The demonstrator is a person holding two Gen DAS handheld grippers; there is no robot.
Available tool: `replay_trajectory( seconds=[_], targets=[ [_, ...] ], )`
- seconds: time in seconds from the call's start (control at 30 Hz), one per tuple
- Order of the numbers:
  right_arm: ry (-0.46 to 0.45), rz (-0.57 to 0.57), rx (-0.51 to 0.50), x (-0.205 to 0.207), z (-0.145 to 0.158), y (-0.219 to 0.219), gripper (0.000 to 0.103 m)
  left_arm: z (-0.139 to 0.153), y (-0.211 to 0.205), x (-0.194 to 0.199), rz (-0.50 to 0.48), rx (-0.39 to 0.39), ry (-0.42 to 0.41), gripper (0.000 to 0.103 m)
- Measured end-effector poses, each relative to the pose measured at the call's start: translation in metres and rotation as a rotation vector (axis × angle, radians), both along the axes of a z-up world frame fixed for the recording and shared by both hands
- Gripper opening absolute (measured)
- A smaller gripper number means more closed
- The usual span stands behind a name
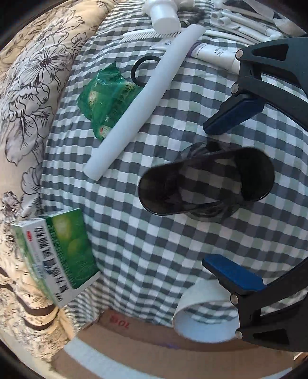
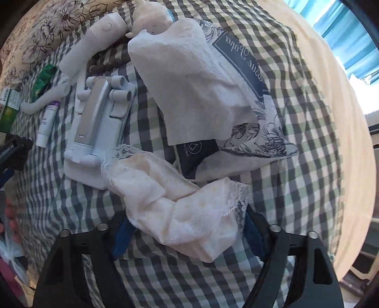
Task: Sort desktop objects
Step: 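Grasp the crumpled white cloth with the right tool while the left tool grasps the black cup, then carry the cloth and cup over the box and release both inside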
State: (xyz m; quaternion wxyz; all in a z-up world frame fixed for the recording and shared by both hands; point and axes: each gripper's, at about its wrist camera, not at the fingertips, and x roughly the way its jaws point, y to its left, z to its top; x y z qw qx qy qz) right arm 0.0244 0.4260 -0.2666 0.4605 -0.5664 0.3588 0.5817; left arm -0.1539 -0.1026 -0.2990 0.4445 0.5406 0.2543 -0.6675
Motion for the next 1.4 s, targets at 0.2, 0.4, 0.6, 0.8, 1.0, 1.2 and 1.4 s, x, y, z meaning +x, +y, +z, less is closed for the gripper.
replay_trajectory(
  seconds=[0.2,0.4,0.6,0.8,1.0,1.2,1.4],
  targets=[
    [0.039,-0.036,0.002,0.010,0.019,-0.005,0.015,0.018,0.011,0.000,-0.044,0.070,0.061,0.064],
    [0.088,-0.027,0.050,0.020,0.068,-0.022,0.015,0.063,0.039,0.012,-0.084,0.030,0.070,0.064],
    [0.147,0.020,0.097,0.006,0.127,-0.041,0.015,0.120,0.043,0.033,-0.104,-0.021,0.109,0.064],
    [0.198,0.115,0.137,-0.035,0.167,-0.076,0.015,0.180,0.043,0.078,-0.125,-0.088,0.165,0.064],
    [0.278,0.220,0.178,-0.111,0.202,-0.132,0.015,0.239,0.016,0.141,-0.122,-0.150,0.205,0.064],
    [0.377,0.330,0.219,-0.205,0.233,-0.196,0.016,0.290,-0.034,0.215,-0.131,-0.222,0.197,0.064],
    [0.441,0.429,0.206,-0.294,0.235,-0.257,0.017,0.304,-0.083,0.278,-0.123,-0.266,0.173,0.064]
  ],
)
